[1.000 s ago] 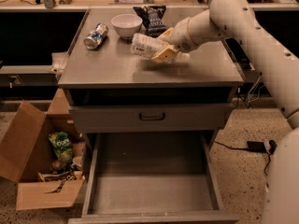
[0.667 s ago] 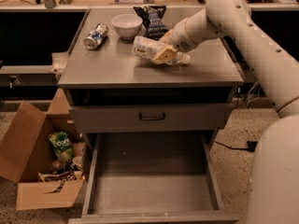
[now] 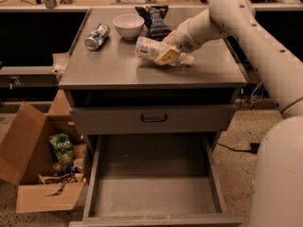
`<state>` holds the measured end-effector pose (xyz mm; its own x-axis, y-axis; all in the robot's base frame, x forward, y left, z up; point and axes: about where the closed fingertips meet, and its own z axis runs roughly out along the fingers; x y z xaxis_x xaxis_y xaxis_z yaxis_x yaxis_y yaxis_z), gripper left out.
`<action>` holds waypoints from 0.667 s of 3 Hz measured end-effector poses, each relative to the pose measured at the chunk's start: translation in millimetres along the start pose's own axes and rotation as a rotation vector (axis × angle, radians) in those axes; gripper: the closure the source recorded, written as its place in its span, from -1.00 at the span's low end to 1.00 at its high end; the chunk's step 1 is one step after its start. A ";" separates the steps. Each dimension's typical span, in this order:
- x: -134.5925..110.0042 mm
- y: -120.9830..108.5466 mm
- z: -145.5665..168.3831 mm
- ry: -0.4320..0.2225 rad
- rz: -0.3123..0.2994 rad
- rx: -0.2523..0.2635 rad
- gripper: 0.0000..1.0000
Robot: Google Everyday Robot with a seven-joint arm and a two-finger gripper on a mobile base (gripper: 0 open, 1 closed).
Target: Pick blue plastic bottle from middle drawer and place on counter
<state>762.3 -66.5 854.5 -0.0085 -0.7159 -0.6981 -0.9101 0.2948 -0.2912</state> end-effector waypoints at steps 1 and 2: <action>0.0 0.0 0.1 0.000 0.000 0.000 -0.38; 0.0 0.1 0.1 0.000 0.000 0.000 -0.88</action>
Offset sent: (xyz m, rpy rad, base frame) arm 0.0000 0.0000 0.0000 0.0000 0.0000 0.0000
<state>762.3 -66.4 854.4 -0.0085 -0.7159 -0.6981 -0.9102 0.2946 -0.2911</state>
